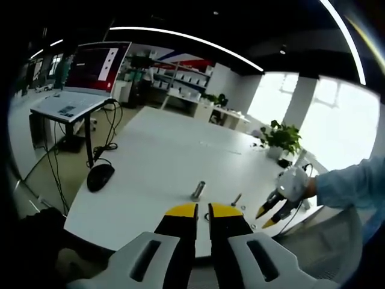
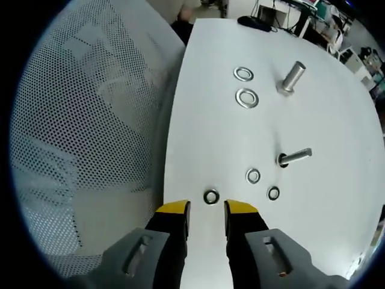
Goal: Place the washer onto the threaded stud by aligning its center hole with the stud, sliding it down to the base, and recovering from edge contact or off-axis alignment until the washer reaches the visible bottom stop.
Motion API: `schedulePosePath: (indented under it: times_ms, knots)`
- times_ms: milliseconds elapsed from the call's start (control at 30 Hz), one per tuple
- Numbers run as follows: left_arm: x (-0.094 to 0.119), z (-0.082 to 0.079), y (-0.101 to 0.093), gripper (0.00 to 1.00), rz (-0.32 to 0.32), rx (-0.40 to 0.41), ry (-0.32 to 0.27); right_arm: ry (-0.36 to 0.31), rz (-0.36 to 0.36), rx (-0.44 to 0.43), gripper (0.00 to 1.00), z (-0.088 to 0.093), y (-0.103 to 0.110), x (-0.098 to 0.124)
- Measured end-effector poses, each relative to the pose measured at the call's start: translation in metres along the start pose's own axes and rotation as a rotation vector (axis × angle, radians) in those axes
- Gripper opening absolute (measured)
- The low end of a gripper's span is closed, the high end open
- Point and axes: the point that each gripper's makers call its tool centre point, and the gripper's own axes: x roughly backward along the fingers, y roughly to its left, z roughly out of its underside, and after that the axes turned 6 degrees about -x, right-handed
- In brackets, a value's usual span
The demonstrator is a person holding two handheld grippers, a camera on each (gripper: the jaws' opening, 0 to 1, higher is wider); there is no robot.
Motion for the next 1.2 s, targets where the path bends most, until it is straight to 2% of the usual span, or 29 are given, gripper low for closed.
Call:
schedulePosePath:
  times_ms: [200,467,567,767,967,1200]
  knots:
    - [0.000,0.000,0.000,0.04,-0.001,0.002,-0.002,0.033,0.006,0.039,0.24,0.003,-0.003,-0.006]
    - [0.000,-0.001,0.000,0.04,-0.005,0.006,-0.005,0.033,0.001,0.061,0.23,-0.002,-0.003,-0.013]
    - [0.000,-0.001,0.001,0.04,-0.006,0.007,-0.007,0.062,0.009,0.095,0.23,0.002,-0.004,-0.016]
    - [0.000,-0.001,0.000,0.05,-0.003,0.010,-0.008,0.046,0.018,0.084,0.22,0.001,-0.006,-0.015]
    - [0.001,-0.001,0.000,0.05,-0.005,0.012,-0.009,0.047,0.044,0.093,0.15,0.001,-0.007,-0.015]
    - [0.001,-0.001,0.000,0.05,-0.005,0.011,-0.008,0.040,0.063,0.103,0.14,0.000,-0.011,-0.014]
